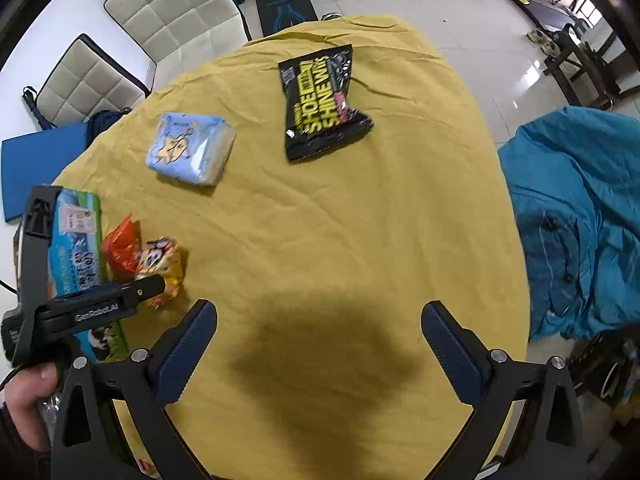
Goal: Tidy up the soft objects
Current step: 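Grasp the yellow panda snack bag with left while right grasps the black Shoe Shine Wipes pack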
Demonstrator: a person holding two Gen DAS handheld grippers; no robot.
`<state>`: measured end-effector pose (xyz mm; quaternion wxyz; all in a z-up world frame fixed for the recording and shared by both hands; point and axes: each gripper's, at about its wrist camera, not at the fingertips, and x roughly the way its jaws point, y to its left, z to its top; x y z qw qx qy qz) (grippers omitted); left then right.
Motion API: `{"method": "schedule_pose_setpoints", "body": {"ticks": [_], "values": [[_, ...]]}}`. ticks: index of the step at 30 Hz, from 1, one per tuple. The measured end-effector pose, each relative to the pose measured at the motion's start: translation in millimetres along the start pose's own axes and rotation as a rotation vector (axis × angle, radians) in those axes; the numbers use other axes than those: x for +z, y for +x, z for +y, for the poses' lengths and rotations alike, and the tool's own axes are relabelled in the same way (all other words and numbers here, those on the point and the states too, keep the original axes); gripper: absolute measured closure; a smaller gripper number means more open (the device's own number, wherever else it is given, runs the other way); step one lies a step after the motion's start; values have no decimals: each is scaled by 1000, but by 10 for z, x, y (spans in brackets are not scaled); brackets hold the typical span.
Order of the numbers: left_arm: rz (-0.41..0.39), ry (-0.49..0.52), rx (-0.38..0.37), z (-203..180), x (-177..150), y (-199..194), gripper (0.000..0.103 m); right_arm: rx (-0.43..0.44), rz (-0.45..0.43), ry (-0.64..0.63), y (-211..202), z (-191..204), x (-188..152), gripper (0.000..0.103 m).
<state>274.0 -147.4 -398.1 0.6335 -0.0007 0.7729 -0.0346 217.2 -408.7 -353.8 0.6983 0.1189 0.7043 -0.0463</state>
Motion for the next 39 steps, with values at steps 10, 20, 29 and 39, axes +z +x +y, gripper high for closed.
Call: {"method": "schedule_pose_setpoints", "body": {"ticks": [10, 20, 29, 39], "values": [[-16, 10, 52, -204, 105, 87, 60, 3, -37, 14, 230, -71, 879, 0], [-43, -18, 31, -310, 339, 77, 60, -46, 75, 57, 1046, 53, 1667, 26], [-63, 13, 40, -361, 351, 39, 62, -92, 136, -2, 1166, 105, 1346, 47], [-70, 123, 37, -601, -313, -49, 62, 13, 244, -16, 1108, -70, -8, 47]]}}
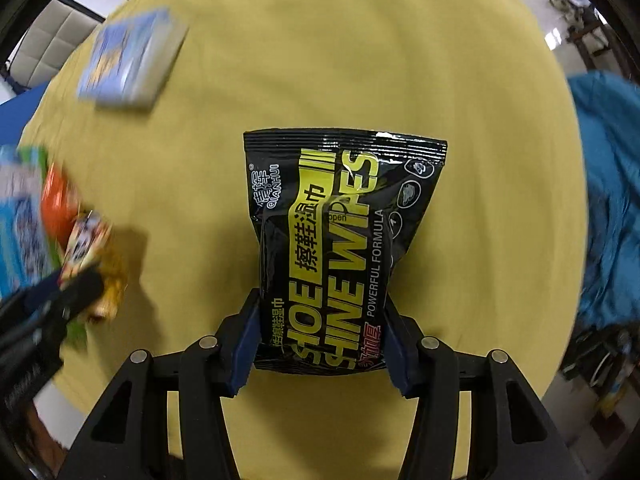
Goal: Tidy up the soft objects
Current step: 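Grasp the yellow panda snack bag with left while right grasps the black Shoe Shine Wipes pack, then carry the panda bag with left while right carries the wipes pack into the box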
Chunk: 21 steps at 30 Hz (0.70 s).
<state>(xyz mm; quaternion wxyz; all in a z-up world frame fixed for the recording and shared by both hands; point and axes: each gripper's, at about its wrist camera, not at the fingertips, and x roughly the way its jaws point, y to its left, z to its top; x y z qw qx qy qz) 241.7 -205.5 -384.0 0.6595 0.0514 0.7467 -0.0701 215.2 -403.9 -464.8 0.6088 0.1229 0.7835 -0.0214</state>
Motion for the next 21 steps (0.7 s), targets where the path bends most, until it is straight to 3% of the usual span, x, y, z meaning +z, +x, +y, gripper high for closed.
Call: {"method": "schedule_pose_setpoints", "body": {"ticks": [4, 7, 11, 14, 17, 18, 21], "values": [[42, 25, -2, -62, -300, 117, 62, 8, 26, 13, 136, 0, -399, 47], [88, 32, 0, -82, -476, 281, 59, 17, 40, 30, 211, 2, -459, 46], [104, 6, -32, -70, -481, 389, 59, 54, 32, 79, 207, -120, -421, 44], [129, -15, -52, -8, -417, 465, 59, 81, 2, 114, 98, -232, -321, 29], [150, -38, -71, 33, -375, 583, 58, 65, -8, 116, 66, -256, -229, 28], [137, -37, -122, 51, -377, 615, 58, 59, -6, 113, 71, -252, -207, 28], [127, -30, -104, 71, -385, 649, 58, 34, 21, 109, 176, -168, -135, 28]]}}
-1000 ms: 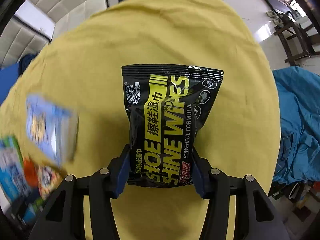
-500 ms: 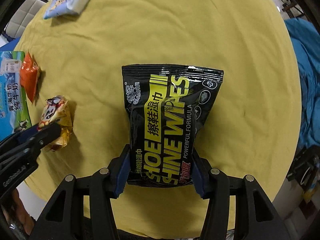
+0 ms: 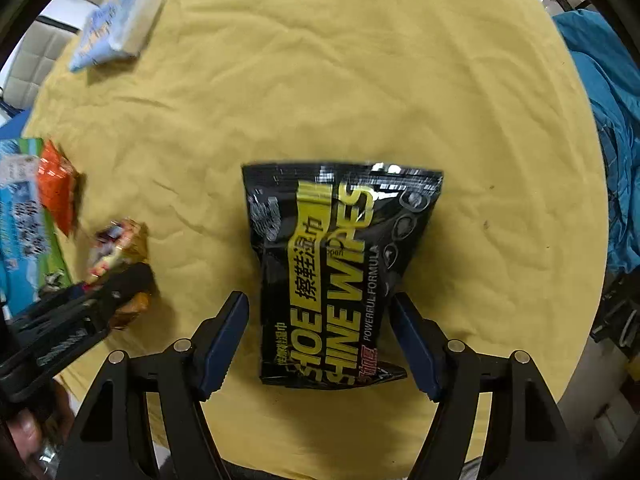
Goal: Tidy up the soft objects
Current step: 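Carry the panda bag with left while right carries the wipes pack into the box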
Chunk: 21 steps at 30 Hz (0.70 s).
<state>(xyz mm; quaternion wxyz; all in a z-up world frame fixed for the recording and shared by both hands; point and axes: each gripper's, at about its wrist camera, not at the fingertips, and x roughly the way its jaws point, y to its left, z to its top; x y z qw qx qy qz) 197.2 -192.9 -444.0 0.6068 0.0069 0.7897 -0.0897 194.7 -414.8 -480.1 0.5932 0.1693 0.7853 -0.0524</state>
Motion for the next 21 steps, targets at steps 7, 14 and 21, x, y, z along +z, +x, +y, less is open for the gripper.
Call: {"method": "schedule_pose_setpoints", "body": {"ticks": [7, 14, 21], "values": [[-20, -9, 8, 8, -5, 11, 62, -123, -51, -26, 77, 297, -87, 37], [-62, 8, 37, -70, -112, -204, 64, -162, -90, -71, 130, 562, -497, 50], [-134, 38, 45, -162, -324, -480, 64, -98, -134, -85, -179, 463, -852, 51]]}}
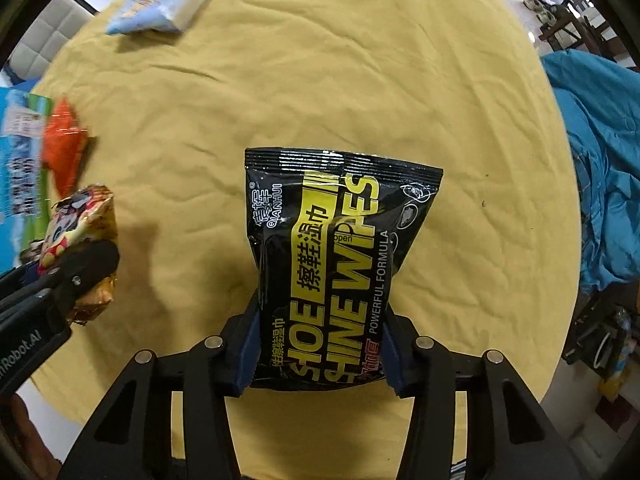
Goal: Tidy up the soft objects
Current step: 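Carry the panda bag with left while right carries the wipes pack into the box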
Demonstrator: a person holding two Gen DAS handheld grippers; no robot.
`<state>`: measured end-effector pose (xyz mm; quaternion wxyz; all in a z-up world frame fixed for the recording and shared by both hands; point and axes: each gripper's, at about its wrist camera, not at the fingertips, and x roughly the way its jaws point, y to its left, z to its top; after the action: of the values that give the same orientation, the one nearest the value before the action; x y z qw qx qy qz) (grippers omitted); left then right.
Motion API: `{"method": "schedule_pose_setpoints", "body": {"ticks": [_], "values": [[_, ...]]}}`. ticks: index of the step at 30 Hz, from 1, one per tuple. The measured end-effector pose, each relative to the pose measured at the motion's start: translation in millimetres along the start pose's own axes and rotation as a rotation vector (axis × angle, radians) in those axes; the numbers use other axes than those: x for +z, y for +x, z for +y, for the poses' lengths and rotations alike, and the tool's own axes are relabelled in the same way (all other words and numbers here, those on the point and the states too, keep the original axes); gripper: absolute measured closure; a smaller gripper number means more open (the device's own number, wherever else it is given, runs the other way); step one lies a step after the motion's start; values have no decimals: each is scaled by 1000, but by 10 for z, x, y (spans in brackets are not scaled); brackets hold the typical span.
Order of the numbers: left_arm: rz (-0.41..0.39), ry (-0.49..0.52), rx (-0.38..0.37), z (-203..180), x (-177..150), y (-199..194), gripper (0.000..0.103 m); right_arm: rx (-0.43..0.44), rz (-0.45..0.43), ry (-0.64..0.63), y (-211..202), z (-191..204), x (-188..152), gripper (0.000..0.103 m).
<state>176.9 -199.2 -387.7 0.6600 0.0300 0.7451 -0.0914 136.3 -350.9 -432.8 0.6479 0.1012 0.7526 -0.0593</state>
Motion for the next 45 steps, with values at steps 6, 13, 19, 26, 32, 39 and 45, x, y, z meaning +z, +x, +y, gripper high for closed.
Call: {"method": "schedule_pose_setpoints", "body": {"ticks": [6, 13, 19, 26, 32, 39, 45], "values": [[-87, 18, -3, 57, -188, -439, 64, 61, -75, -12, -516, 161, -164, 51], [-188, 9, -47, 440, -371, -1109, 64, 152, -159, -63, -1183, 599, -292, 51], [-279, -22, -85, 954, -529, -1754, 64, 238, -214, -143, -1689, 1241, -396, 51], [-347, -107, -81, 1868, -653, -2134, 64, 302, -228, -263, -1959, 2374, -435, 51], [-356, -183, 10, 2800, -536, -2138, 64, 238, -183, -338, -1574, 3253, -307, 51], [-253, -234, 80, 3588, -262, -1616, 64, 130, -64, -353, -742, 3729, -122, 51], [-154, -246, 95, 3908, -22, -1056, 64, 47, 1, -366, -186, 3841, -74, 51]]}}
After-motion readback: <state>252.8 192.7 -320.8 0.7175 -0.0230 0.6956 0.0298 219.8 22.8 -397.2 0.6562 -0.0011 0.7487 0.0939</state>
